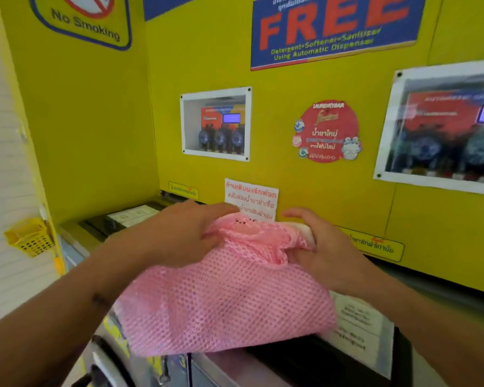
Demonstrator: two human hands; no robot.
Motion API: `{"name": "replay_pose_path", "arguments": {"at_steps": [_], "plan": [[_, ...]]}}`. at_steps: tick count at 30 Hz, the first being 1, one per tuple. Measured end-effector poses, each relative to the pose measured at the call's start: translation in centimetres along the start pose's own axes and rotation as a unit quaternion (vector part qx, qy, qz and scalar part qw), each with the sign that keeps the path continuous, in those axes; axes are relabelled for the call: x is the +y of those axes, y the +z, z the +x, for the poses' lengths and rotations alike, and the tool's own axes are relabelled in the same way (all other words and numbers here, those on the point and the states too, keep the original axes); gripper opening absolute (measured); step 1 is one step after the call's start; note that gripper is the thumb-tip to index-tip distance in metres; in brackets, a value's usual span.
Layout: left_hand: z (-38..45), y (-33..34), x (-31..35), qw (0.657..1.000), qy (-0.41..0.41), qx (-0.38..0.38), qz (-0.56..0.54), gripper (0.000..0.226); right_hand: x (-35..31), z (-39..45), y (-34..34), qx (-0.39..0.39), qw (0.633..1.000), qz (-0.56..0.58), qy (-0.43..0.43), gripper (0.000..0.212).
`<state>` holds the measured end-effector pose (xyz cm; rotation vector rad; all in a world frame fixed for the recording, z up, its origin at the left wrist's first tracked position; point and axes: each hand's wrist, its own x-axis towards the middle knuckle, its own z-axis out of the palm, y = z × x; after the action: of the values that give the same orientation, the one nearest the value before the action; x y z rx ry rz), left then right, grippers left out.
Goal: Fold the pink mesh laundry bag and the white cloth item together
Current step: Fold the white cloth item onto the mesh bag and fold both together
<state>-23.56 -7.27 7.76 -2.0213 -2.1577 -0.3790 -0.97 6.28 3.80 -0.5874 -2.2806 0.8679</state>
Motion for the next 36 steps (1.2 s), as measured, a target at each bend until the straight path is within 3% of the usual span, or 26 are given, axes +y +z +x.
{"name": "replay_pose_path", "arguments": {"at_steps": [4,7,10,13,15,18,21,24,27,30,32,36], "plan": [[7.2,2.3,-2.7,0.999,-0.011,-0.022,0.049,0.053,2.3,5.7,1.1,0.032,0.998,-0.045,0.023,0.063],[10.7,4.8,-3.7,0.993,-0.045,-0.001,0.11,0.061,5.1,9.6,1.8,0.025,0.995,-0.058,0.077,0.064],[10.3,8.0,-3.0,0.992,-0.078,0.049,0.081,0.065,8.1,11.5,2.9,0.012,0.966,-0.201,0.163,0.059],[7.1,11.9,-2.0,0.99,-0.133,-0.037,-0.024,0.067,10.1,11.3,4.6,0.053,0.941,-0.318,0.103,0.042],[5.6,14.4,-2.4,0.982,-0.149,-0.111,-0.033,0.074,10.8,11.0,5.6,-0.016,0.944,-0.323,0.07,0.042],[5.1,16.4,-3.7,0.982,-0.117,-0.14,-0.05,0.074,12.0,10.5,6.2,-0.164,0.893,-0.386,0.163,0.051],[5.7,16.9,-5.0,0.987,-0.055,-0.142,-0.052,0.074,12.1,10.7,5.4,-0.144,0.842,-0.452,0.258,0.053],[6.4,16.5,-6.3,0.986,-0.006,-0.154,-0.066,0.072,10.6,11.3,5.6,-0.124,0.811,-0.508,0.263,0.056],[7.2,15.3,-7.5,0.986,0.016,-0.121,-0.115,0.067,9.8,12.4,6.8,-0.093,0.859,-0.473,0.173,0.064],[6.9,14.0,-8.1,0.984,0.005,0.005,-0.178,0.057,10.2,13.8,7.7,-0.125,0.914,-0.327,0.203,0.071],[5.5,13.2,-8.4,0.971,-0.022,0.076,-0.224,0.05,11.1,14.1,8.1,-0.148,0.924,-0.271,0.225,0.076],[1.6,12.8,-9.0,0.953,-0.059,0.149,-0.257,0.033,10.2,13.4,8.2,-0.17,0.913,-0.315,0.196,0.07]]}}
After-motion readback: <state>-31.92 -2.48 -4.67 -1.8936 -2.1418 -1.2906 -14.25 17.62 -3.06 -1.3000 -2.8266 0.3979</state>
